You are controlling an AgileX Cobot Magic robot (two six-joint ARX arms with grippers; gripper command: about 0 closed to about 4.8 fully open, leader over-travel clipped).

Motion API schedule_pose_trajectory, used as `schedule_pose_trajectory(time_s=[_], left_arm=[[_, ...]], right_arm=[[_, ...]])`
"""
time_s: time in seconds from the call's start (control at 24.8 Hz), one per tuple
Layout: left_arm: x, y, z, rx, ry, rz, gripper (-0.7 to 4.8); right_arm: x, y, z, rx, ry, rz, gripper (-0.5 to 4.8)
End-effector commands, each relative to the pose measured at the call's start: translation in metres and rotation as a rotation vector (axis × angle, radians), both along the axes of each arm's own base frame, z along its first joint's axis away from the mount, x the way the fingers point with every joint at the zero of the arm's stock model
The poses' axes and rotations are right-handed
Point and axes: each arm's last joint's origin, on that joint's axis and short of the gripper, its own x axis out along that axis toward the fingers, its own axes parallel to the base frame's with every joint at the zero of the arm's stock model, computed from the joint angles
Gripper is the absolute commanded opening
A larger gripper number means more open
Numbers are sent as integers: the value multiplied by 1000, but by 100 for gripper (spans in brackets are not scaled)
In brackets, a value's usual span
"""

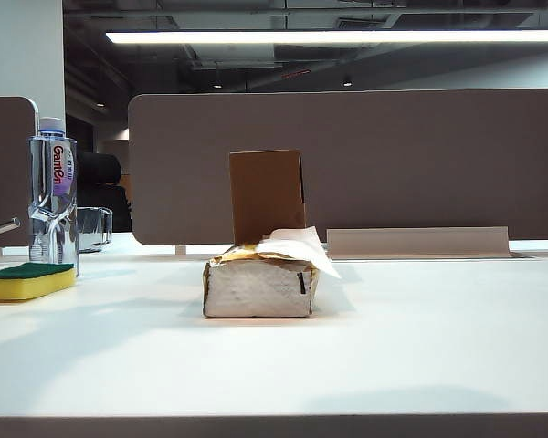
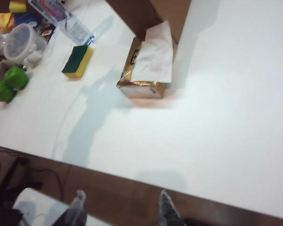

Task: Move the sponge from right to left to wipe the table, avoiding obstacles on the table, and finally reaching the bottle of mineral water.

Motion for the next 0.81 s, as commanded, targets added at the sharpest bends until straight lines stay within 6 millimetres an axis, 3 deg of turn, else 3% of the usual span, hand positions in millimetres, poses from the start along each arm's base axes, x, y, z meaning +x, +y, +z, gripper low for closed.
schedule_pose_trajectory(time_s=[0.04,0.28,0.44,0.56,0.65,0.77,0.81], left_arm=[[-24,-4,12,8,-70,1,251],[-81,-10,27,39,-178,74,248],[-100,-12,26,39,-214,89,247],[-112,-15,17,8,-217,95,245],[-115,-19,3,1,-195,65,240],[-118,-22,-11,2,-174,48,231],[-122,-24,-18,4,-175,48,204]], right_arm=[[1,-1,3,-58,-62,-36,198],[-2,-4,12,-125,-205,-129,197],[-3,-6,15,-179,-251,-206,196],[-4,-8,17,-215,-288,-256,137],[-7,-9,18,-249,-316,-301,127],[-15,-10,17,-289,-350,-351,37],[-21,-11,17,-303,-374,-380,13]])
